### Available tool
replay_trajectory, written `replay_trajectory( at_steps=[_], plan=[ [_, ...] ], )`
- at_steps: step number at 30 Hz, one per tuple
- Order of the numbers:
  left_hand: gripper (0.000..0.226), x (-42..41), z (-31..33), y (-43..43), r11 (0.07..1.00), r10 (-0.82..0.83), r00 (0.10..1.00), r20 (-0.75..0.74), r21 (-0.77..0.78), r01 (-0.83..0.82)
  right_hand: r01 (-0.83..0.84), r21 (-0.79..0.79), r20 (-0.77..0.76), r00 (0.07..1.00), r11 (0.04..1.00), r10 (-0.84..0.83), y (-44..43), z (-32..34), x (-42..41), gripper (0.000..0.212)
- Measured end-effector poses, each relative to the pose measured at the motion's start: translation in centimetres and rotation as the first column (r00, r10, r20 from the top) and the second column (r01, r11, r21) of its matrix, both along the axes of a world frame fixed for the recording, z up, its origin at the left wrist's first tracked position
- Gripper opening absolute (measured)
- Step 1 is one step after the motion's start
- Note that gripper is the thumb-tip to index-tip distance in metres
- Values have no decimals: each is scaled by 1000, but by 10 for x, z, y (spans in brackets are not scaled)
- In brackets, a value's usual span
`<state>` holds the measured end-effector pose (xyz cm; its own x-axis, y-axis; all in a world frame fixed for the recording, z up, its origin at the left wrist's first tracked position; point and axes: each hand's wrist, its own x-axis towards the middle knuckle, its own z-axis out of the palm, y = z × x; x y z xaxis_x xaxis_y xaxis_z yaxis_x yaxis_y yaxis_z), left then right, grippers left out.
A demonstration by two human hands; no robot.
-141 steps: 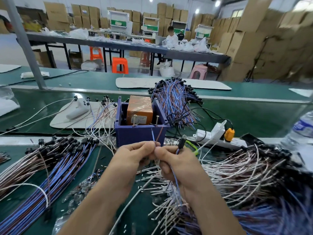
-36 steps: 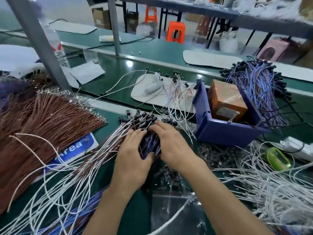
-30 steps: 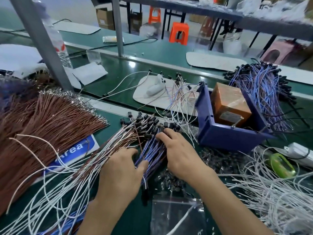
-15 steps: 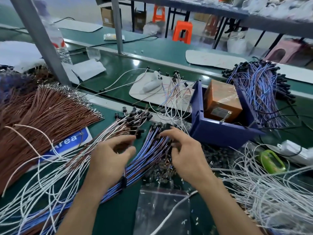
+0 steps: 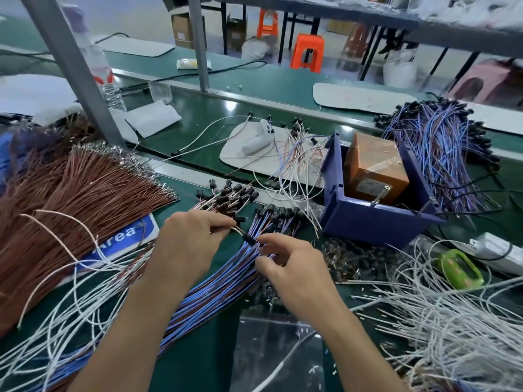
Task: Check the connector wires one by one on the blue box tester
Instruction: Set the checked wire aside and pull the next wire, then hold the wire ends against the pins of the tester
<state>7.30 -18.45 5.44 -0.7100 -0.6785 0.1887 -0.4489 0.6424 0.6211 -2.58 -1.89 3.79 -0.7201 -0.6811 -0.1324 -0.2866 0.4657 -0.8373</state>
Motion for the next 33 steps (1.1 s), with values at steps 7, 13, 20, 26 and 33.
replay_trajectory(
  at_steps=[7, 13, 20, 26, 33],
  plan=[
    [43, 4, 15, 24, 976, -79, 955, -285, 175, 133, 35, -261, 272, 962, 965, 38, -21, 13, 10, 40],
    [22, 12, 10, 17, 944, -168, 973, -157, 259, 205, 323, -551, 408, 908, 769, -89, 6, 28, 7, 21],
    [17, 20, 7, 4, 921, -256, 963, 83, 324, 217, 649, -574, 586, 751, 498, -304, 68, 11, -2, 53],
    [16, 19, 4, 12, 733, -407, 912, -53, 577, 360, 845, -368, 868, 462, 389, -182, 113, -1, -15, 18],
    [9, 29, 0, -4, 758, -154, 979, -132, 620, 203, 911, -369, 916, 390, 187, -93, 153, 11, -38, 7]
  ],
)
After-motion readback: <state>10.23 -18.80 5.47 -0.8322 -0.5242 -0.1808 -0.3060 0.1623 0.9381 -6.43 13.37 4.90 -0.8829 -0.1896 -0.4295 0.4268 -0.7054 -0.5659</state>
